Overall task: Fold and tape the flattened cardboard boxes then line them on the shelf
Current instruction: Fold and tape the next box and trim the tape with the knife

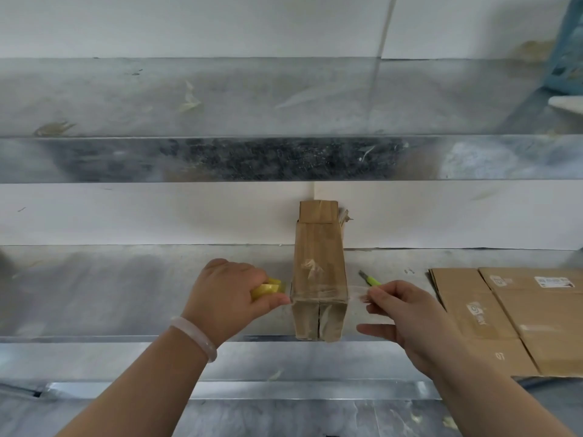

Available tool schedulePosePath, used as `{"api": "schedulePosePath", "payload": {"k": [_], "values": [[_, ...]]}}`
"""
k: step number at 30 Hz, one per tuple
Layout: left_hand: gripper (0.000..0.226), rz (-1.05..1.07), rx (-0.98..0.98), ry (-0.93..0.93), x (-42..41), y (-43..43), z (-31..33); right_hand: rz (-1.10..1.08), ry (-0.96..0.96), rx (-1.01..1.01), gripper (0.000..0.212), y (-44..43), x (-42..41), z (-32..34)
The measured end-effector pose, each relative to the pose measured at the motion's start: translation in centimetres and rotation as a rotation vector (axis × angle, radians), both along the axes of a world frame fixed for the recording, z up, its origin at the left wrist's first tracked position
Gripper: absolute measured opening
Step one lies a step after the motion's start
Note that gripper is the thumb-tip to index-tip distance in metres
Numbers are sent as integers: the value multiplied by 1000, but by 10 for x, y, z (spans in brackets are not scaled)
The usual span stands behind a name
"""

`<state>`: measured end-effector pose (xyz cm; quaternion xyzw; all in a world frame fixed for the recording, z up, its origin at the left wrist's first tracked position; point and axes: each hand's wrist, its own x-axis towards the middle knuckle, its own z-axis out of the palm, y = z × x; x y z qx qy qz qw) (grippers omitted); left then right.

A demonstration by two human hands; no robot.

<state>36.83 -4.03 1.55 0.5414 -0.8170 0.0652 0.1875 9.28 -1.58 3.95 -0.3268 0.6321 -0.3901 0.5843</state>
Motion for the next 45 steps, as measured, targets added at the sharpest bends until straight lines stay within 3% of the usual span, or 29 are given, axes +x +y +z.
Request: {"api": "schedulePosePath", "payload": {"k": [8,12,15,16,18,20,23,26,30,35,41,45], "values": [[60,-61,64,77,-2,-5,-17,-106,-286,99,17,1,20,-46],[55,-63,61,99,-1,-5,-18,-137,-324,109,34,2,30,-60],[55,-71,70,98,-3,-6,-16,-119,-347,135,34,-1,21,-64],[55,-68,78,100,-3,-7,-16,-101,-297,125,32,-2,17,-65],[55,-63,89,104,-3,-7,-15,-42,15,14,28,2,11,-65],[56,-68,78,105,-3,-8,-15,12,414,-313,27,6,9,-57],[59,-78,85,111,-7,-7,-13,241,725,-937,39,1,17,-41],[59,-80,99,126,-9,-7,-12,531,978,-1214,42,-14,25,-49],[58,-93,139,169,-10,-8,-10,503,936,-1302,32,-24,26,-59],[54,-182,263,417,2,0,-8,466,884,-1255,33,-22,26,-59],[59,-185,69,-7,5,-8,-9,486,903,-1247,33,-22,27,-59],[82,-143,205,-202,1,-13,-3,488,900,-1240,32,-22,27,-60]]}}
